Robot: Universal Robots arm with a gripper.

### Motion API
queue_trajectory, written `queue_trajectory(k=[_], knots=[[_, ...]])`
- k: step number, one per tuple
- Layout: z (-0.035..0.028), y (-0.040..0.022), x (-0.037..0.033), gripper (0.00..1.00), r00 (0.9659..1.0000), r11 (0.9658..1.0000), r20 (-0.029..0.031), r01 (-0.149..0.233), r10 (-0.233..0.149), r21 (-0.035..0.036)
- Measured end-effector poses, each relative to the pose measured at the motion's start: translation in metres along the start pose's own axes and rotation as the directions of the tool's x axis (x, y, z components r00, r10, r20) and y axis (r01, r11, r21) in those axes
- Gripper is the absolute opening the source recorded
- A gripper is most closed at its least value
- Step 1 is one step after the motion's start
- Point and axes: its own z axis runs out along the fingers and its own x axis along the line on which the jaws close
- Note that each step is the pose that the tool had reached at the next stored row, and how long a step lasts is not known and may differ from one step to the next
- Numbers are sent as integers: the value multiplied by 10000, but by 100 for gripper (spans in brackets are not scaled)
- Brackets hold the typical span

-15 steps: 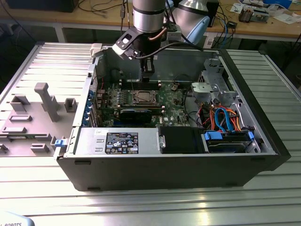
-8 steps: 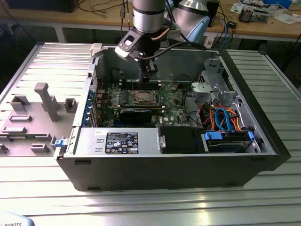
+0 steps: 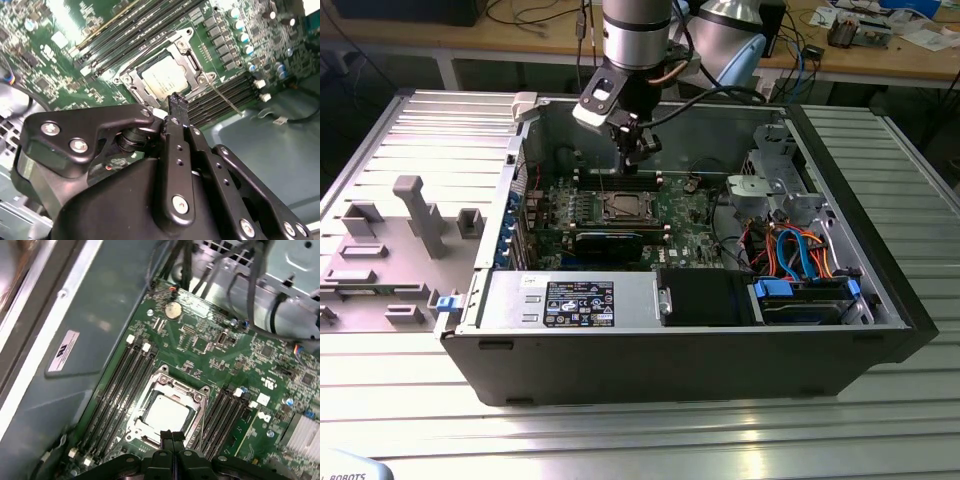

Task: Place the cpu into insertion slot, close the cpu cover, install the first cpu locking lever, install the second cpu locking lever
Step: 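Install the first cpu locking lever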

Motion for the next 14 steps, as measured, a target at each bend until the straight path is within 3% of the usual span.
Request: queue_trajectory(k=[3, 7, 10, 13, 14], knots=[[0, 0, 0, 11, 9970, 9970, -12, 778, -778, 12], [0, 0, 0, 11, 9863, 9863, -27, 1646, -1646, 26], [0, 0, 0, 11, 9730, 9730, -39, 2306, -2306, 34], [0, 0, 0, 11, 9561, 9561, -51, 2929, -2929, 43], [0, 0, 0, 11, 9490, 9490, -56, 3153, -3153, 45]])
